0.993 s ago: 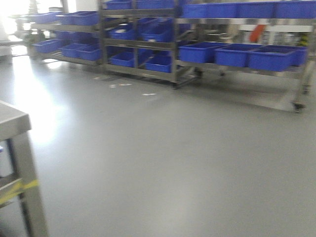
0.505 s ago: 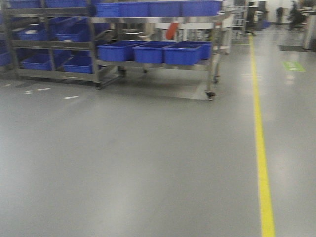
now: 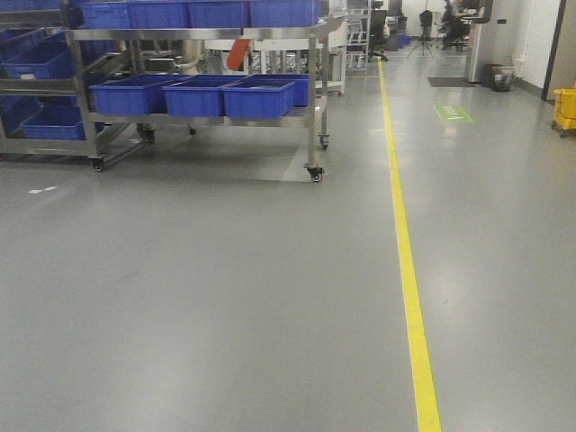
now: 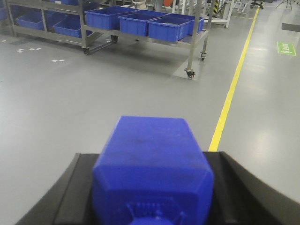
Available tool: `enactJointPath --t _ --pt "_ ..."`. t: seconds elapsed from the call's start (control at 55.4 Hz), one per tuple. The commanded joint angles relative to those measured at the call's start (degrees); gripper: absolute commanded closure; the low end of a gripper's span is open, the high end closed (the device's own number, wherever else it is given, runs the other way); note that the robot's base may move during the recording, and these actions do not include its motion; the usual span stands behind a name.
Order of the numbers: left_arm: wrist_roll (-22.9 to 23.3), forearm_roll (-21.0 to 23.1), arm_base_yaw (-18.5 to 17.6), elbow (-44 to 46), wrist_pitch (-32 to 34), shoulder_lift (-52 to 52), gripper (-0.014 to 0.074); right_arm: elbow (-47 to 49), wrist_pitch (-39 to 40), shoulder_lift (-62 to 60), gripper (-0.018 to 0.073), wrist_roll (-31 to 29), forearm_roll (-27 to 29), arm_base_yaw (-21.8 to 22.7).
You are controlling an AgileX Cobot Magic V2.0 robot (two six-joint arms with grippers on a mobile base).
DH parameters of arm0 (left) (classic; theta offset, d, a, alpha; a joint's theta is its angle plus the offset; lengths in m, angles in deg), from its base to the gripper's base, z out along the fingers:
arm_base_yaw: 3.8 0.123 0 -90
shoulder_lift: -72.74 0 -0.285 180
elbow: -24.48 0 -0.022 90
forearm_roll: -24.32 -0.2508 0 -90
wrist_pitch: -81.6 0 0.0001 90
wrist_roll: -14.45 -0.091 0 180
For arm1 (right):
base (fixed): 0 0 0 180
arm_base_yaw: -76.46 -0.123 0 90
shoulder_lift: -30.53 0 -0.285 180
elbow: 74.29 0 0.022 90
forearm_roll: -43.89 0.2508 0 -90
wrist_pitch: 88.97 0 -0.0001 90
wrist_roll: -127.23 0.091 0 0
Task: Pick and sort blue part to right shelf
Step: 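Drive the base away from the table carrying both parts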
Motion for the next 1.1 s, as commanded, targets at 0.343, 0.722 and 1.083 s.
enactJointPath --t 0.343,0.722,1.083 --pt "0.5 -1.6 -0.4 1.5 4.5 1.0 0.0263 1.7 5.3 0.9 0.0391 -0.1 0.3 0.3" --pt "0.5 -1.6 -0.4 1.5 4.5 1.0 0.0263 1.7 5.3 0.9 0.0391 -0.1 0.3 0.3" --pt "0.5 -1.6 -0.4 1.5 4.5 1.0 0.0263 1.7 5.3 0.9 0.0391 -0.1 0.3 0.3"
